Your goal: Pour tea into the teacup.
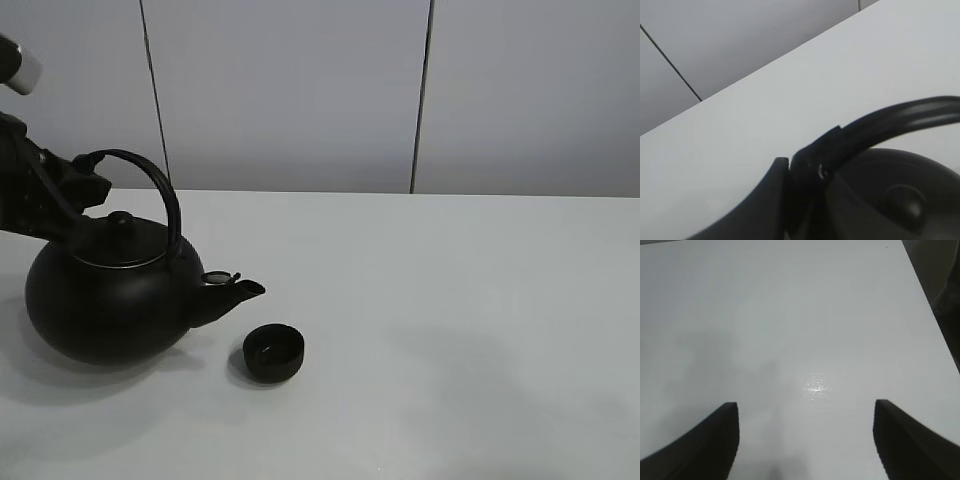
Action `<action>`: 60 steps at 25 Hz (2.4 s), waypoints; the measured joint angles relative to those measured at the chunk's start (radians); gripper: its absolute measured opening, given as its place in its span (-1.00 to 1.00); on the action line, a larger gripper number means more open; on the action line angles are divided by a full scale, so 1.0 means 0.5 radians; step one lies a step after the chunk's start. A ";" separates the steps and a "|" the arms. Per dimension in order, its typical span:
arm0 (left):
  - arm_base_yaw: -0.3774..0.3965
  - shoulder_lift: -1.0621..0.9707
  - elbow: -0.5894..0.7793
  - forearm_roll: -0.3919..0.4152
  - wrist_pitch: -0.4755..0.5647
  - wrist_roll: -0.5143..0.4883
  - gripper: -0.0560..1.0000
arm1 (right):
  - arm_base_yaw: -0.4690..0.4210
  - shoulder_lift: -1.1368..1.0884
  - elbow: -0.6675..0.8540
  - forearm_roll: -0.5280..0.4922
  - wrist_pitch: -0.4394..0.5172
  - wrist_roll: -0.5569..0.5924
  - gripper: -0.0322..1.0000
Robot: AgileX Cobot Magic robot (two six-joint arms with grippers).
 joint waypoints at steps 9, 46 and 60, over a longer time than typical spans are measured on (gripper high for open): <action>-0.025 0.000 0.000 0.075 -0.020 0.008 -0.69 | 0.000 0.000 0.000 0.000 0.000 0.000 0.07; -0.080 0.064 -0.082 -0.048 0.106 0.302 -0.69 | 0.000 0.000 0.000 0.000 0.000 0.000 0.07; -0.080 0.076 -0.082 -0.088 0.106 0.394 -0.69 | 0.000 0.000 0.000 0.000 0.000 0.000 0.07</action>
